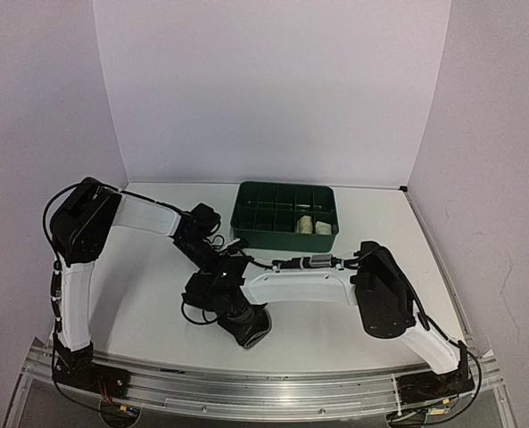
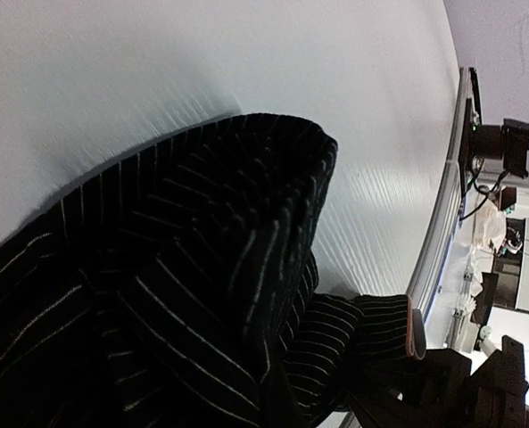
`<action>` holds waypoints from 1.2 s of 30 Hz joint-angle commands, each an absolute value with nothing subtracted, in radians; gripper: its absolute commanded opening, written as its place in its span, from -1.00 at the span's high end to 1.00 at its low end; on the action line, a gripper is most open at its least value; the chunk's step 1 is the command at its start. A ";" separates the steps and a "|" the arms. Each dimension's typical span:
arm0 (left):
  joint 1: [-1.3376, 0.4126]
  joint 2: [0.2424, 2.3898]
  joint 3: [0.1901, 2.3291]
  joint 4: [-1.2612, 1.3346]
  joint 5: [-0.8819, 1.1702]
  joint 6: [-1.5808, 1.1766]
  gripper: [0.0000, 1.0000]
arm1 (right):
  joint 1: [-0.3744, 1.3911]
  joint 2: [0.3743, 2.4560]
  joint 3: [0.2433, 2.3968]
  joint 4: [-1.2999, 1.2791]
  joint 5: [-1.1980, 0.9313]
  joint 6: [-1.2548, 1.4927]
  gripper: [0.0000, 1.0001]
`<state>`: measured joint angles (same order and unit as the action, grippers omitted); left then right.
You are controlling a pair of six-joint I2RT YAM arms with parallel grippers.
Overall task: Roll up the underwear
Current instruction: Fold the underwear at the center of the board.
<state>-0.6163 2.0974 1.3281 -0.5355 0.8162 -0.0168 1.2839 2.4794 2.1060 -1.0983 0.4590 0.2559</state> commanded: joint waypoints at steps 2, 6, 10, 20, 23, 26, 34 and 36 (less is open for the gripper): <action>-0.603 2.142 1.406 -0.438 0.813 -0.077 1.00 | 1.208 2.407 1.995 -1.060 0.428 0.143 1.00; -0.592 2.150 1.409 -0.419 0.802 -0.078 1.00 | 1.201 2.406 1.985 -1.034 0.410 0.121 0.99; -0.577 2.141 1.380 -0.407 0.793 -0.079 1.00 | 1.202 2.391 1.981 -1.029 0.405 0.151 0.58; -0.572 2.109 1.329 -0.372 0.767 -0.060 1.00 | 1.203 2.243 2.055 -1.015 0.325 0.183 -0.02; -0.572 2.102 1.321 -0.365 0.764 -0.057 1.00 | 1.203 2.194 2.052 -1.003 0.259 0.194 -0.10; -0.573 2.098 1.309 -0.355 0.763 -0.058 1.00 | 1.203 2.145 2.022 -0.984 0.208 0.234 -0.13; -0.573 2.091 1.293 -0.342 0.768 -0.066 1.00 | 1.176 1.941 1.747 -0.857 0.268 0.474 -0.39; -0.572 2.091 1.292 -0.341 0.768 -0.067 1.00 | 1.120 1.846 1.545 -0.726 0.195 0.562 -0.45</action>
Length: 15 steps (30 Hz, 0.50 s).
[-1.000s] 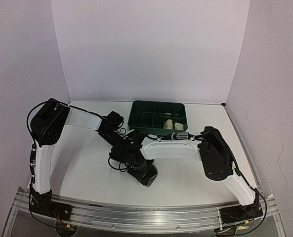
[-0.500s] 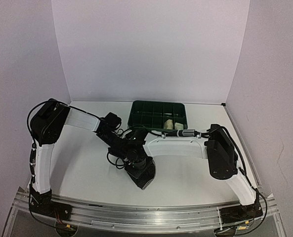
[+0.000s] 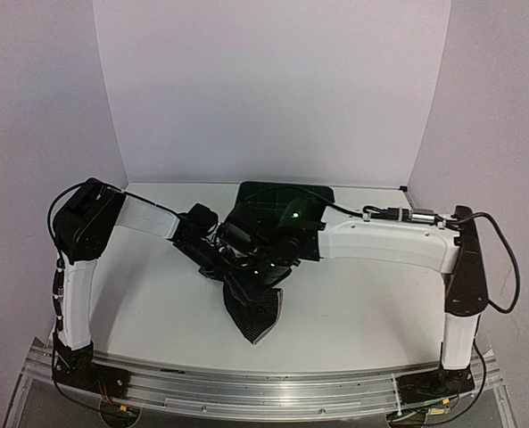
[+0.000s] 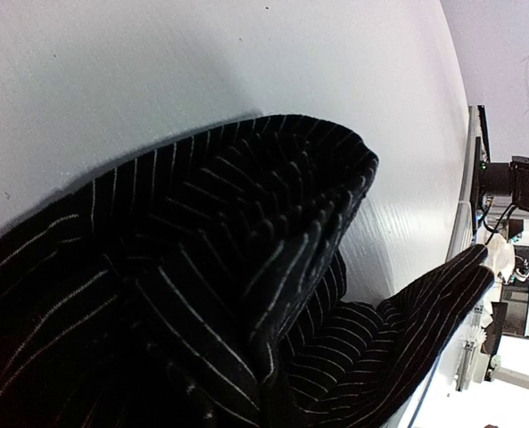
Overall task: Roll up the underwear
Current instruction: Fold the underwear at the center of the board.
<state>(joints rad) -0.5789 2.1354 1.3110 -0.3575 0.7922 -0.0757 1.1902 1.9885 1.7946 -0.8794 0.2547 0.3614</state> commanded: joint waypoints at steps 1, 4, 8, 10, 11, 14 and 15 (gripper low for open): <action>-0.572 2.091 1.292 -0.340 0.770 -0.067 1.00 | 1.095 1.803 1.452 -0.648 0.175 0.601 -0.53; -0.573 2.092 1.291 -0.340 0.769 -0.070 1.00 | 1.057 1.724 1.267 -0.469 0.136 0.661 -0.75; -0.572 2.091 1.285 -0.338 0.764 -0.071 1.00 | 1.050 1.712 1.174 -0.312 0.098 0.655 -0.77; -0.572 2.092 1.285 -0.341 0.762 -0.071 1.00 | 1.031 1.719 1.127 -0.214 0.059 0.661 -0.77; -0.572 2.091 1.284 -0.342 0.761 -0.071 1.00 | 1.020 1.727 1.101 -0.183 0.040 0.666 -0.77; -0.572 2.082 1.279 -0.339 0.755 -0.069 1.00 | 1.004 1.759 1.089 -0.145 0.036 0.634 -0.72; -0.572 2.082 1.278 -0.340 0.755 -0.069 1.00 | 0.999 1.772 1.093 -0.143 0.038 0.619 -0.67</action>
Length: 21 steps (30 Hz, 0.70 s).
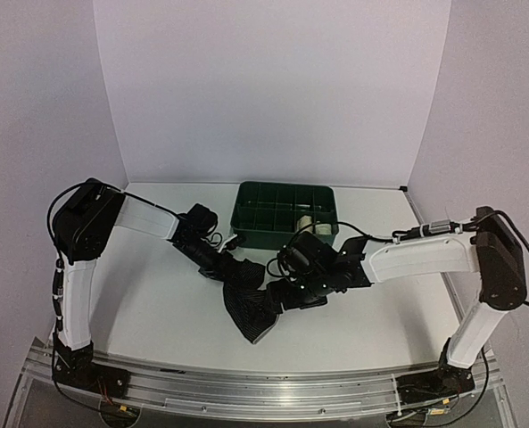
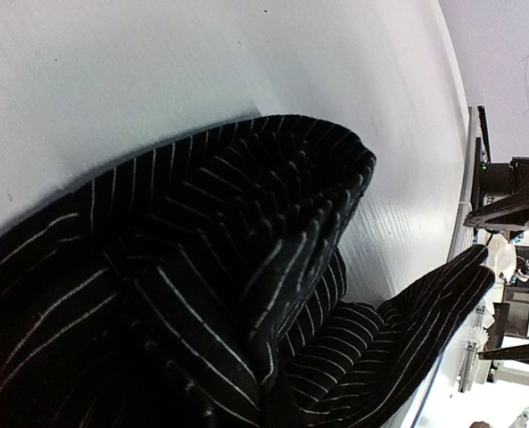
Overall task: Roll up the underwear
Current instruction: Fold the underwear at the center of the board.
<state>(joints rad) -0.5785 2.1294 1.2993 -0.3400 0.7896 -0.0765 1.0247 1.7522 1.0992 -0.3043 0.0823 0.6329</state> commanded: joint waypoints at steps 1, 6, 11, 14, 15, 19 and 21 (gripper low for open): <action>-0.573 2.081 1.277 -0.341 0.755 -0.068 1.00 | 0.994 1.788 1.099 -0.143 0.033 0.618 -0.61; -0.572 2.082 1.277 -0.344 0.754 -0.066 1.00 | 0.983 1.843 1.118 -0.142 0.025 0.608 -0.38; -0.572 2.082 1.281 -0.348 0.755 -0.062 1.00 | 0.981 1.870 1.135 -0.143 0.010 0.584 -0.18; -0.572 2.083 1.281 -0.349 0.755 -0.060 1.00 | 0.981 1.860 1.139 -0.143 0.015 0.568 0.17; -0.571 2.085 1.282 -0.349 0.755 -0.060 1.00 | 0.981 1.854 1.145 -0.144 0.012 0.558 0.34; -0.564 2.098 1.307 -0.355 0.757 -0.060 1.00 | 0.999 1.827 1.180 -0.185 0.026 0.494 0.94; -0.555 2.103 1.325 -0.358 0.761 -0.061 1.00 | 1.041 1.816 1.205 -0.232 0.075 0.437 1.00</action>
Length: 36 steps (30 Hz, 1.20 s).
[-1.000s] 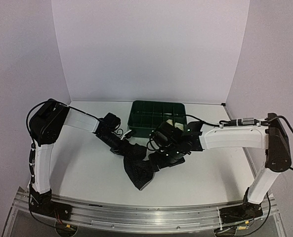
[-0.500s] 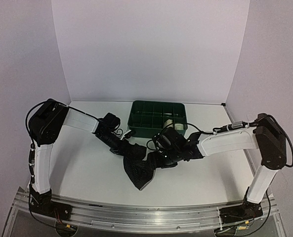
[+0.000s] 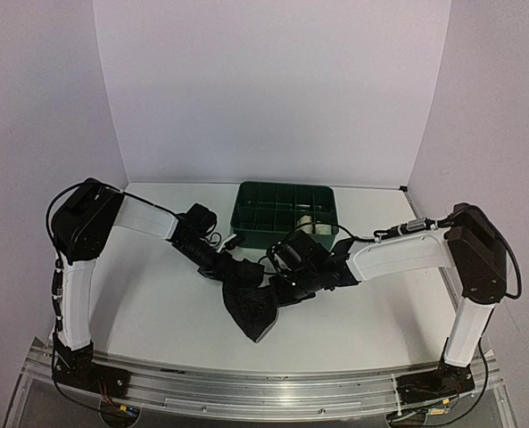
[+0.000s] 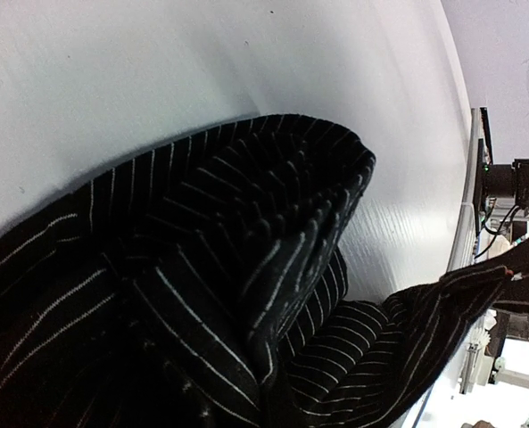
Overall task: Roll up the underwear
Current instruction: Fold the underwear at the center of the board.
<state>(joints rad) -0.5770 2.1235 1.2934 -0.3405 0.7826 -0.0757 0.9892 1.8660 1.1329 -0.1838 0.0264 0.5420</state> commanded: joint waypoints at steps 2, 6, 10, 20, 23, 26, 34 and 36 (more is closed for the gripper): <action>-0.547 2.103 1.340 -0.359 0.770 -0.058 1.00 | 1.088 1.815 1.241 -0.303 0.174 0.368 1.00; -0.531 2.107 1.359 -0.375 0.783 -0.051 1.00 | 1.198 1.864 1.331 -0.456 0.364 0.232 1.00; -0.511 2.111 1.372 -0.389 0.786 -0.039 1.00 | 1.306 1.978 1.445 -0.634 0.546 0.110 1.00; -0.507 2.150 1.364 -0.407 0.817 -0.015 1.00 | 1.448 2.234 1.688 -0.775 0.671 -0.166 1.00; -0.507 2.150 1.353 -0.408 0.822 -0.012 1.00 | 1.463 2.277 1.747 -0.787 0.661 -0.200 1.00; -0.506 2.148 1.334 -0.402 0.825 -0.013 1.00 | 1.465 2.295 1.788 -0.789 0.613 -0.211 1.00; -0.508 2.151 1.341 -0.395 0.827 -0.016 1.00 | 1.464 2.346 1.794 -0.845 0.363 -0.205 1.00; -0.507 2.151 1.361 -0.404 0.828 -0.006 1.00 | 1.463 2.380 1.813 -0.873 0.320 -0.187 1.00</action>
